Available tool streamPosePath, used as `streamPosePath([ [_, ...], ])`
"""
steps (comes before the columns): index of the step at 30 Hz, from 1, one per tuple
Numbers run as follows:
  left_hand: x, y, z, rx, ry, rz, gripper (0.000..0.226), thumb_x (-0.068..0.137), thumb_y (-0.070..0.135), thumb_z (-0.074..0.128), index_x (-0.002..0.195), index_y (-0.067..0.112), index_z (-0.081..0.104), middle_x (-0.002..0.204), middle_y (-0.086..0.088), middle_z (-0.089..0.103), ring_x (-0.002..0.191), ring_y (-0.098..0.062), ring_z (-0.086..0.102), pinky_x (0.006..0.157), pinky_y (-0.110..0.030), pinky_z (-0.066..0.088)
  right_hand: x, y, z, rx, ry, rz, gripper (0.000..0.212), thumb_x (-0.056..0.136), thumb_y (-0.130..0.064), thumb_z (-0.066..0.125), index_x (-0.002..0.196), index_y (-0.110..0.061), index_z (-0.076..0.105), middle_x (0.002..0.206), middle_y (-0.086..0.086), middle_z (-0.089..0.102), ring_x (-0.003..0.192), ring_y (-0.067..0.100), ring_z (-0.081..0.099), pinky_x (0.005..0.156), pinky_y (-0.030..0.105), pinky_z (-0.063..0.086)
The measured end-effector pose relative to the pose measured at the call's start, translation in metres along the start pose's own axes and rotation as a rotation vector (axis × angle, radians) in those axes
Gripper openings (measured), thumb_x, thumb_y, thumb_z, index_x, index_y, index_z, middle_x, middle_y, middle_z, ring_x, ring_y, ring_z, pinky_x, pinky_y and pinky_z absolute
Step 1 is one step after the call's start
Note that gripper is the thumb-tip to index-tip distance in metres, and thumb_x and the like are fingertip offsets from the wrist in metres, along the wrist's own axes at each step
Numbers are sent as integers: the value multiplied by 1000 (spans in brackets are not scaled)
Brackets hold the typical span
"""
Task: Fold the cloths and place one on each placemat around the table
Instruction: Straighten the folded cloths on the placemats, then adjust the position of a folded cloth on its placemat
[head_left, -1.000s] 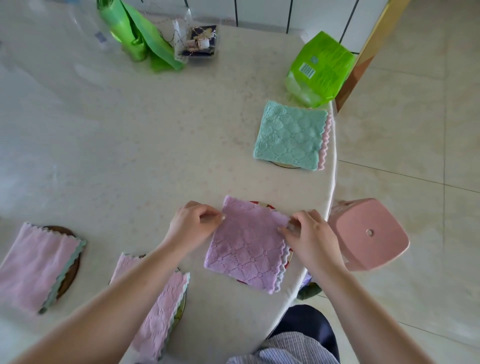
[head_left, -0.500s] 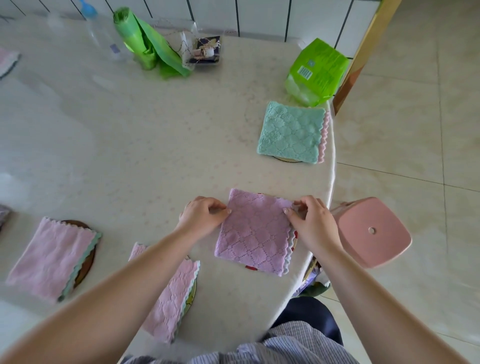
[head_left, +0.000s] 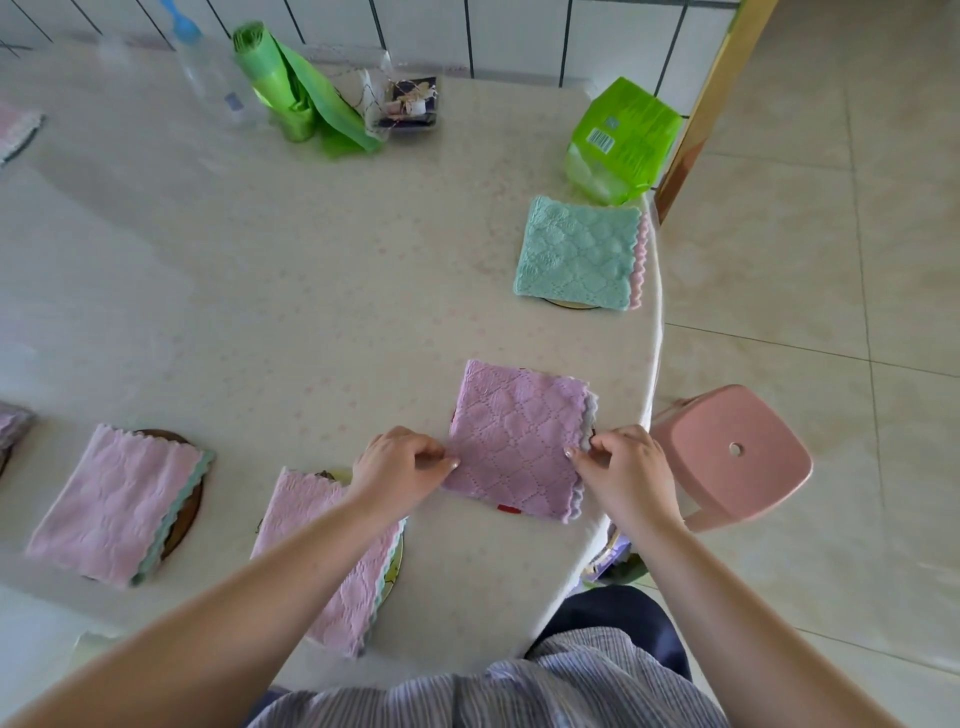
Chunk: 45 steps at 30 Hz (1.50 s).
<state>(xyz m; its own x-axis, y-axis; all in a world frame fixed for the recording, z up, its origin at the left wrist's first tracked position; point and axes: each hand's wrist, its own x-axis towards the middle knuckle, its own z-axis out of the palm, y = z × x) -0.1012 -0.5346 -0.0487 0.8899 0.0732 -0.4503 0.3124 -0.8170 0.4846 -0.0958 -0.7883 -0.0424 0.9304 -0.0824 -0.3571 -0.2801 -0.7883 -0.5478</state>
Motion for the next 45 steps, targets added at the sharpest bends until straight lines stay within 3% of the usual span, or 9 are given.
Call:
streamPosePath([
  [6,-4,5,-1,17,-23,-28,15,77,49,63,65,48,53,99,6,57,102,-20,53,90,-36,44,-4,6,1,48,13,-22,32,83,-31,63,57,-27,44,87,-2,49,87,20,51,75,30,40],
  [9,-3,3,-9,-139,-83,12,11,77,39,67,69,36,60,83,6,61,89,-18,58,79,-29,47,0,5,2,85,18,11,35,85,-35,61,56,-20,49,72,-3,49,68,16,48,58,27,35],
  [12,-12,-5,-28,-400,-119,12,2,84,16,65,86,15,64,78,4,60,80,-16,57,65,-24,45,-14,-3,1,170,111,61,20,85,-41,60,94,-22,60,98,-8,53,90,10,51,77,29,42],
  [14,-20,-25,-48,-500,-54,26,6,86,12,64,92,12,63,82,2,62,79,-14,57,65,-17,45,-37,-16,6,242,225,40,32,86,-37,61,114,-23,55,110,-9,45,105,9,44,87,28,35],
  [18,-44,-88,-86,-485,72,36,12,87,14,62,85,26,62,88,11,64,81,-3,58,70,-9,42,-92,-59,48,302,275,-13,39,85,-25,64,121,-18,54,116,-6,47,108,10,45,89,29,39],
  [25,-78,-185,-99,-142,-70,71,6,85,31,63,83,35,60,87,17,65,85,-4,61,74,-22,46,-157,-118,140,405,-16,156,25,89,-23,57,113,-26,60,95,-8,66,87,8,60,73,22,44],
  [35,-90,-188,-85,46,-119,202,23,81,42,64,72,21,64,84,0,53,80,-22,57,68,-29,44,-150,-144,163,173,23,302,26,86,-32,58,67,-18,47,62,-4,50,69,24,52,52,31,31],
  [38,-90,-186,-81,38,-113,211,18,80,40,65,75,23,63,92,-1,53,85,-24,58,78,-32,48,-149,-148,164,145,24,295,31,85,-31,60,64,-17,41,57,-4,45,65,24,47,51,30,29],
  [45,-93,-195,-83,-39,-24,240,23,82,32,65,67,27,48,80,3,47,81,-21,52,68,-29,39,-152,-152,167,265,69,283,32,86,-29,59,63,-16,41,56,-3,44,58,20,43,50,31,27],
])
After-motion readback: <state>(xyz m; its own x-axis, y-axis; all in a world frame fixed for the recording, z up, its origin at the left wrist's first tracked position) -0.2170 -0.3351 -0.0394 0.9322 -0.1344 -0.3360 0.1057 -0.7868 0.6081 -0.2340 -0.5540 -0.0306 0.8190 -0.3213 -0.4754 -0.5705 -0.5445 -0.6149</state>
